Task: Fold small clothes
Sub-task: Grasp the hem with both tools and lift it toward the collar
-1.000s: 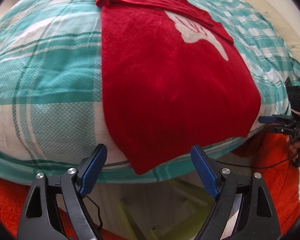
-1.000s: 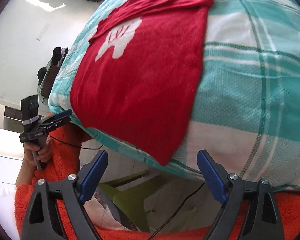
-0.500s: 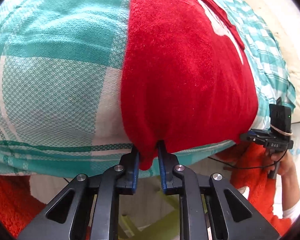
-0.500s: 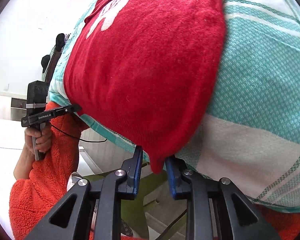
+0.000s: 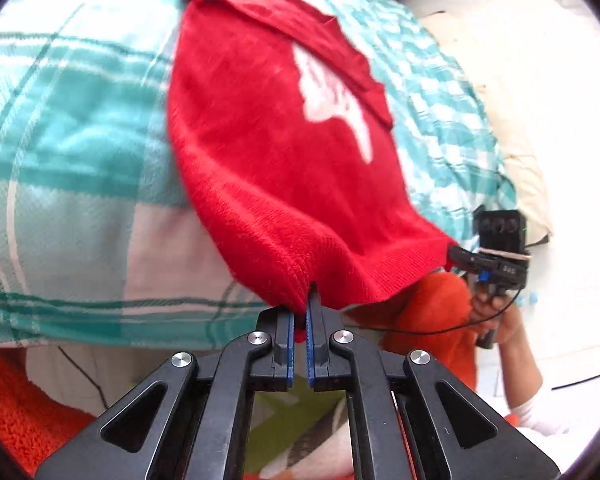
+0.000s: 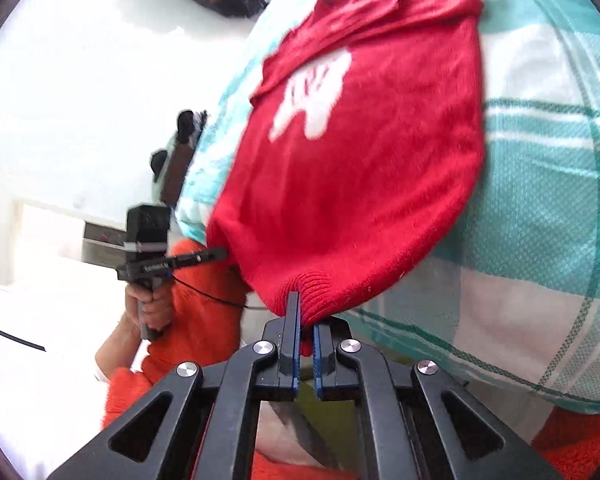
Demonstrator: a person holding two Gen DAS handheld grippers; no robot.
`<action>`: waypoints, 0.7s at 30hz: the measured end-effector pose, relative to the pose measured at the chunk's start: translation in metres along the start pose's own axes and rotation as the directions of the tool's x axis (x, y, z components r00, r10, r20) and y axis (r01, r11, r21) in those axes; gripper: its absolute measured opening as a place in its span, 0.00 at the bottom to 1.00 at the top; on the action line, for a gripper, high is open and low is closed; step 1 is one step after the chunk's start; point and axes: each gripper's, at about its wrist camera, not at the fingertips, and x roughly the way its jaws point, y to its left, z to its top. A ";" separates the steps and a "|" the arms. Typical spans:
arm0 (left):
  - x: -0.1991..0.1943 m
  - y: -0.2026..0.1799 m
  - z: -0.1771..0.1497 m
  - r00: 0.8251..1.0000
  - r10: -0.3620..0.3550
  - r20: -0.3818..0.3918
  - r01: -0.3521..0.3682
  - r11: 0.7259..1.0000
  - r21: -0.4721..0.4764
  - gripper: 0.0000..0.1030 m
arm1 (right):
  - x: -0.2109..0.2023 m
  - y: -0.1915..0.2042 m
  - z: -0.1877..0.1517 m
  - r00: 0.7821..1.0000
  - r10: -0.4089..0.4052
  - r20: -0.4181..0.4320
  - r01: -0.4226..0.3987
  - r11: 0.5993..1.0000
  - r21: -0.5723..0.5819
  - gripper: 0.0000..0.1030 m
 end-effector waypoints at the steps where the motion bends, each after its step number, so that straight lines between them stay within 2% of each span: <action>1: -0.006 -0.005 0.011 0.999 -0.024 0.028 0.024 1.000 -0.003 0.02 | -0.009 -0.001 0.006 0.997 0.048 0.063 -0.050 0.998 0.023 0.05; 5: -0.013 -0.011 0.079 0.989 -0.065 0.137 0.071 0.996 -0.044 0.02 | -0.035 -0.012 0.044 0.944 0.131 0.302 -0.164 0.983 0.087 0.05; 7: -0.012 -0.007 0.120 0.982 -0.047 0.185 0.059 0.996 -0.060 0.02 | -0.038 -0.016 0.075 0.920 0.122 0.372 -0.169 0.981 0.097 0.05; 10: 0.001 0.002 0.189 0.972 -0.027 0.232 0.054 0.992 -0.111 0.02 | -0.031 -0.019 0.133 0.897 0.093 0.431 -0.153 0.982 0.106 0.05; 13: 0.015 0.013 0.252 0.962 0.038 0.269 0.004 0.988 -0.153 0.02 | -0.026 -0.026 0.199 0.890 0.054 0.453 -0.110 0.989 0.099 0.05; 15: 0.032 0.018 0.291 0.951 0.129 0.282 -0.081 0.981 -0.177 0.06 | -0.026 -0.039 0.242 0.885 0.014 0.465 -0.069 0.993 0.101 0.05; 16: 0.039 0.025 0.306 0.940 0.200 0.276 -0.144 0.967 -0.210 0.13 | -0.023 -0.045 0.261 0.880 -0.014 0.476 -0.042 0.993 0.107 0.05; 17: 0.045 0.034 0.320 0.924 0.279 0.261 -0.212 0.943 -0.258 0.18 | -0.019 -0.053 0.278 0.872 -0.052 0.486 -0.006 0.993 0.118 0.09; 18: 0.048 0.041 0.329 0.912 0.326 0.249 -0.249 0.922 -0.296 0.25 | -0.018 -0.063 0.290 0.861 -0.121 0.493 0.053 0.987 0.149 0.14; 19: 0.048 0.049 0.333 0.909 0.339 0.244 -0.255 0.913 -0.317 0.26 | -0.019 -0.074 0.298 0.848 -0.190 0.495 0.106 0.975 0.193 0.32; 20: 0.046 0.053 0.335 0.909 0.338 0.243 -0.252 0.912 -0.323 0.27 | -0.019 -0.083 0.304 0.838 -0.240 0.490 0.140 0.963 0.231 0.41; 21: 0.042 0.054 0.333 0.909 0.334 0.248 -0.252 0.916 -0.312 0.31 | -0.020 -0.089 0.306 0.831 -0.271 0.485 0.165 0.954 0.250 0.41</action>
